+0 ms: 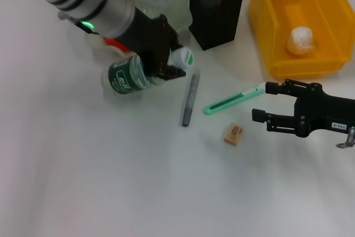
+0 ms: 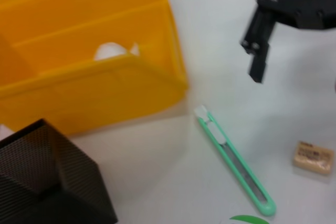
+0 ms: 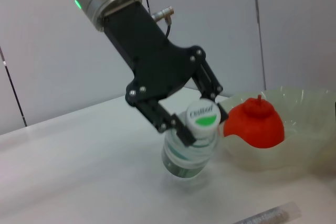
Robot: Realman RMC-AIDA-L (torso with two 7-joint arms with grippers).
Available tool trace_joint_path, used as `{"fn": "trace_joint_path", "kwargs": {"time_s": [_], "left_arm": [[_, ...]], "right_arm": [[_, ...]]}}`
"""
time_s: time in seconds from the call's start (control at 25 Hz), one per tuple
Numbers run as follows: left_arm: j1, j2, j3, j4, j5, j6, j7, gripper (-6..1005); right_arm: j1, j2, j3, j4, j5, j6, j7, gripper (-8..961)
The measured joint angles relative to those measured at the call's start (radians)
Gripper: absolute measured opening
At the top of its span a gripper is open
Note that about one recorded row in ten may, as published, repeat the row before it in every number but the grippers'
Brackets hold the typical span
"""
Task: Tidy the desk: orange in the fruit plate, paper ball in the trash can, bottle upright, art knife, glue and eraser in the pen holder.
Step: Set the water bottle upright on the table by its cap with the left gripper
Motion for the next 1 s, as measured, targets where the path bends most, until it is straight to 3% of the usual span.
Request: {"fn": "trace_joint_path", "kwargs": {"time_s": [0.64,1.0], "left_arm": [[0.017,0.01,-0.365,-0.017,-0.04,0.133,0.004,451],[0.067,0.032,-0.438,-0.018,-0.12,0.173,-0.009,462]], "right_arm": [[0.0,-0.002,0.0,0.005,0.0,-0.001,0.0,785],[0.001,-0.002,0.0,0.006,0.0,-0.003,0.0,785]]}}
